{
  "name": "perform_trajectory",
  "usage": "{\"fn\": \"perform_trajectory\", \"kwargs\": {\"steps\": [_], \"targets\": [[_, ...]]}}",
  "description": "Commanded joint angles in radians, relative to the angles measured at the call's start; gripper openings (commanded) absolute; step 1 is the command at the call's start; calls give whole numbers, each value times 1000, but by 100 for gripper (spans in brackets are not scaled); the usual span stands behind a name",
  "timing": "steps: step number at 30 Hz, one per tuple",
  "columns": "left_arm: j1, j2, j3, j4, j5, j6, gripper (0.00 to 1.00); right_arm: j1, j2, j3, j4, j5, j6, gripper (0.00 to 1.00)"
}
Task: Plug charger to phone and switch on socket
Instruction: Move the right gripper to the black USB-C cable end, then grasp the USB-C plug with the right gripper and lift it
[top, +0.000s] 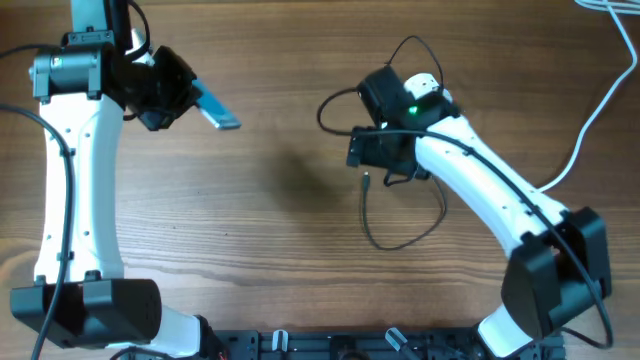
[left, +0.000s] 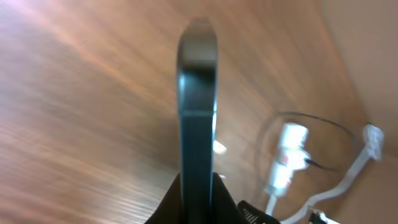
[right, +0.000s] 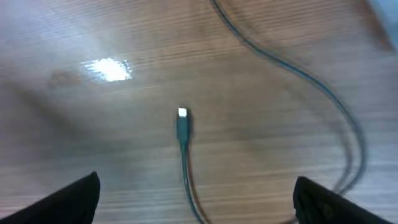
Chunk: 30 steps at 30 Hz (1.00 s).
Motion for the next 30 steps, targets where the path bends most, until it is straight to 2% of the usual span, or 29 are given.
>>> {"fn": "perform_trajectory", "kwargs": {"steps": [1,3,8,12,19,30], "targets": [[2,0,3,-6,-129,-10,4,2,7,-148,130,-114,-102,84],[1,0,3,-8,-129,-10,4,2,11,-191,160,-120,-99,68],[1,0,3,-6,-129,-10,4,3,68,-171,118,-125,-118,67],[1,0,3,-3,-129,-10,4,31,198,1,-24,-79,-127,66],[1,0,3,-9,-129,-6,4,70,276,21,15,-14,12,58],[1,0,3,-13,-129,-5,4,70,315,20,51,-43,-24,42]]}}
